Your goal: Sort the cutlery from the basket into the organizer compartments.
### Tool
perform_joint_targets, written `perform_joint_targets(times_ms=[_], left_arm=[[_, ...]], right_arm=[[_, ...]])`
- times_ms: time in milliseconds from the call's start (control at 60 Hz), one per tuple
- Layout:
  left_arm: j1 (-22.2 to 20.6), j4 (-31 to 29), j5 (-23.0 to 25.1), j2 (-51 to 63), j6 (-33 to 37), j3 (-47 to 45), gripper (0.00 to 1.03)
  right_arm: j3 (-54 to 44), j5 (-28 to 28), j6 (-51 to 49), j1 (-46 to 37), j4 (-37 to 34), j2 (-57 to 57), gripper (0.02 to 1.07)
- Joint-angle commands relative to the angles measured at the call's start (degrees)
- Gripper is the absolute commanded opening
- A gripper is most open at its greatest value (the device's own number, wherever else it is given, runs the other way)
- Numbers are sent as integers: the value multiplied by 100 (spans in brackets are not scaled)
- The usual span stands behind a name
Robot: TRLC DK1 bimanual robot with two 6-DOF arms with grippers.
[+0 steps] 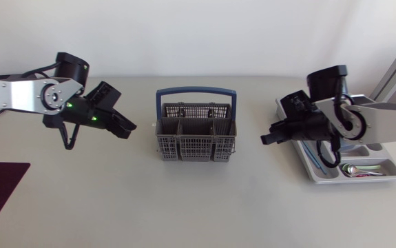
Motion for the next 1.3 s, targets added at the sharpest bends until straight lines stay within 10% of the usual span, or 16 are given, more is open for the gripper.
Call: perform_joint_targets(times_ms=[0, 133, 267, 950, 1283], left_arm=[[119, 37, 51, -484, 137, -376, 51], [215, 28, 51, -1161, 190, -780, 100], [215, -7, -2, -1925, 172, -1150, 100], [365, 705, -1601, -4632, -830, -2644, 99], [303, 1417, -1601, -5977, -865, -3444, 99]], right_arm=[[-309, 46, -212, -189, 36, -445, 48], [-669, 99, -396, -356, 106, -1113, 80], [-1056, 152, -563, -426, 115, -1843, 103], [-2277, 160, -1082, -1094, -500, -4734, 102], [-2617, 172, -906, -1241, -595, -5643, 102]])
